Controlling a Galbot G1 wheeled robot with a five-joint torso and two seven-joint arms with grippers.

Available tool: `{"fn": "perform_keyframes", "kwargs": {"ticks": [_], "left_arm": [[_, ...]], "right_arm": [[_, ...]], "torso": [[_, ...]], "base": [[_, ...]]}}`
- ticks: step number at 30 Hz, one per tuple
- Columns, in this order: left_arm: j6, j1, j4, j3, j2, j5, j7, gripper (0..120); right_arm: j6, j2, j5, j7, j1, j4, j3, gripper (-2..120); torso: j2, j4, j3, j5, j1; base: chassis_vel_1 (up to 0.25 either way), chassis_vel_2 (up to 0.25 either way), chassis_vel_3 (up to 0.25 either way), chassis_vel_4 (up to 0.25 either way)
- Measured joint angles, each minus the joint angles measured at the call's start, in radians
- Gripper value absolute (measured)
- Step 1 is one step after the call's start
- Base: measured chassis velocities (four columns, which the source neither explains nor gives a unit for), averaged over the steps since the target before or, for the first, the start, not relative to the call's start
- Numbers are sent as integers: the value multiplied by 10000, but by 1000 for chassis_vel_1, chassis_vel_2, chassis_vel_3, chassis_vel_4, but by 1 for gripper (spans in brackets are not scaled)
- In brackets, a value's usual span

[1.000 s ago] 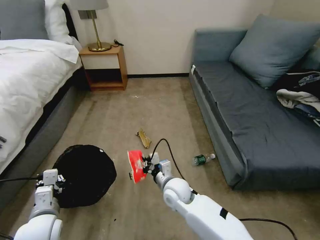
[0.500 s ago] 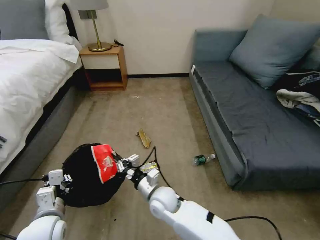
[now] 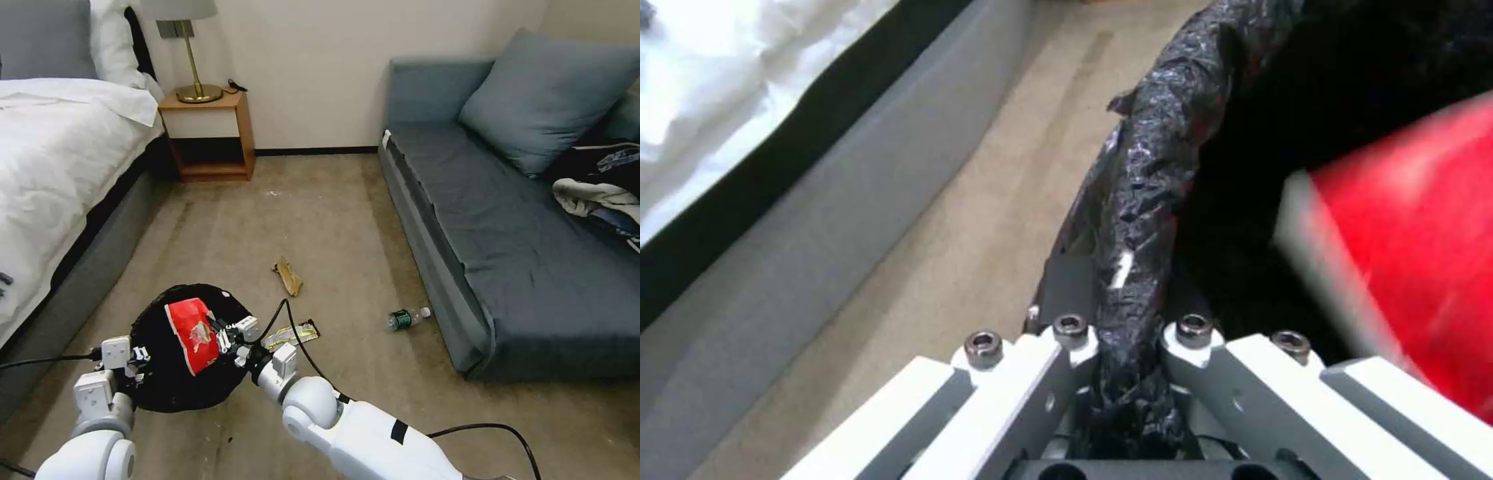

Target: Pick up the trash bin, then pick up the garbage on the floor and place it into the trash bin.

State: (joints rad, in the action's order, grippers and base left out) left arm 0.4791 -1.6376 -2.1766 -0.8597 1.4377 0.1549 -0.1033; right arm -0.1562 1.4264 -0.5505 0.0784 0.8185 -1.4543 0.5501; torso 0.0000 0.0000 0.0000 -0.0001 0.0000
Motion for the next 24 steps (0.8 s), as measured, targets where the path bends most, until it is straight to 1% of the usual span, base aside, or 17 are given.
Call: {"fn": "perform_keyframes", "kwargs": {"ticks": [4, 5, 6, 8, 9, 10, 12, 13, 14, 16, 17, 18, 19, 21, 22, 23, 24], "left_arm": [[6, 26, 0, 12, 43, -20, 2, 3], [6, 26, 0, 12, 43, -20, 2, 3], [8, 28, 0, 10, 47, -23, 3, 3], [9, 44, 0, -26, 57, -26, 3, 3], [9, 50, 1, -41, 55, -26, 3, 3], [9, 50, 1, -41, 55, -26, 3, 3], [-10, 112, 108, -156, -58, -87, 2, 3], [-24, 136, 164, -196, -125, -126, -5, 3], [-24, 136, 164, -196, -125, -126, -5, 3], [-135, 223, 391, -266, -273, -361, -16, 3], [-263, 282, 567, -300, -335, -578, -17, 3], [-263, 282, 567, -300, -335, -578, -17, 3], [-410, 356, 782, -353, -415, -763, -31, 3], [-462, 458, 1035, -416, -549, -773, -40, 3], [-477, 493, 1130, -428, -603, -749, -39, 3], [-477, 493, 1130, -428, -603, -749, -39, 3], [-489, 522, 1202, -445, -651, -735, -39, 3]], "right_arm": [[31, -61, 58, 69, 102, -31, -76, 37], [31, -61, 58, 69, 102, -31, -76, 37], [31, -78, 70, 69, 121, -53, -105, 40], [25, -190, 111, 48, 188, -213, -261, 51], [15, -227, 116, 37, 199, -266, -313, 54], [15, -227, 116, 37, 199, -266, -313, 54], [-135, -532, 194, 29, 259, -644, -647, 65], [-148, -691, 385, 251, 293, -788, -761, 70], [-148, -691, 385, 251, 293, -788, -761, 70], [-186, -1143, 865, 1082, 447, -1097, -931, 80], [-193, -1366, 948, 1250, 568, -1240, -1029, 83], [-193, -1366, 948, 1250, 568, -1240, -1029, 83], [-193, -1665, 1058, 1283, 784, -1419, -1189, 88], [-192, -2090, 1468, 1140, 1258, -1660, -1557, 97], [-194, -2267, 1760, 1025, 1520, -1750, -1825, 99], [-194, -2267, 1760, 1025, 1520, -1750, -1825, 99], [-192, -2417, 2100, 938, 1769, -1812, -2146, 99]], "torso": [[0, -1, 0, 0, 0], [0, -1, 0, 0, 0], [0, -1, 0, 0, 0], [0, 0, 0, 0, 0], [0, 0, 0, 1, 0], [0, 0, 0, 1, 0], [0, -1, 0, 2, 0], [0, 1, 0, 2, 0], [0, 1, 0, 2, 0], [0, -1, 0, 2, 0], [0, 0, 0, 4, 0], [0, 0, 0, 4, 0], [0, -2, -1, 3, 0], [0, -1, 0, 3, 0], [0, -2, 0, 2, 0], [0, -2, 0, 2, 0], [0, -3, 0, 2, 0]], "base": [[0, 0, 0, 0], [0, 0, 0, 0], [0, 0, 0, 0], [0, 0, 0, 0], [0, 0, 0, 0], [0, 0, 0, 0], [0, 0, 0, 0], [0, 0, 0, 0], [0, 0, 0, 0], [0, 0, 0, 0], [0, 0, 0, 0], [0, 0, 0, 0], [0, 0, 0, 0], [0, 0, 0, 0], [0, 0, 0, 0], [0, 0, 0, 0], [0, 0, 0, 0]]}}
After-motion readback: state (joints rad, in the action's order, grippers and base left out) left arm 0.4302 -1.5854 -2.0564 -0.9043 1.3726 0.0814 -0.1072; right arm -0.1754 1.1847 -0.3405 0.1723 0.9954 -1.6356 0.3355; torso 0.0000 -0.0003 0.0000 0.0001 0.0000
